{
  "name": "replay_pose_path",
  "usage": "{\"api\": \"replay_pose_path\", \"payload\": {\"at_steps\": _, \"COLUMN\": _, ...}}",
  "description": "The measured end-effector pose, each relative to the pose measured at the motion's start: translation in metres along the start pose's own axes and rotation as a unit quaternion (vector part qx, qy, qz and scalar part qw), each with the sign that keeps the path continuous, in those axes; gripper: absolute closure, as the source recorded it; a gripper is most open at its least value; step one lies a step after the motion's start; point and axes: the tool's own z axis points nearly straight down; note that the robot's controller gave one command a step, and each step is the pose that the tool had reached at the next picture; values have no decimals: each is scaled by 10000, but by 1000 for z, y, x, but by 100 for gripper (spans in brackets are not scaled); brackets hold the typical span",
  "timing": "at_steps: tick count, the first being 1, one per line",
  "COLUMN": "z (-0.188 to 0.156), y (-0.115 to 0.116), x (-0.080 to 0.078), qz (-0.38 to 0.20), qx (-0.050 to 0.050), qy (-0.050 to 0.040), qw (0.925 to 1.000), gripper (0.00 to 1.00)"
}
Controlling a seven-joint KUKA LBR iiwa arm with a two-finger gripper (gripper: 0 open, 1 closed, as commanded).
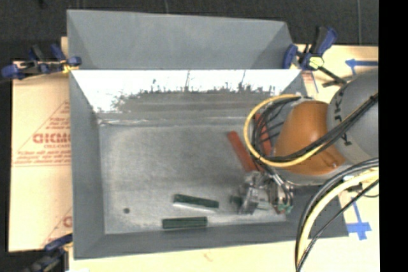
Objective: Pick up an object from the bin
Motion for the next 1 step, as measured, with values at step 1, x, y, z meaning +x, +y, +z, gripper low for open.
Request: {"api": "replay_pose_path", "payload": {"at_steps": 1, "z": 0, "y": 0, "x": 0, "qz": -2, "qx": 0, "qy": 0, "qw": 10000, "gripper": 100}}
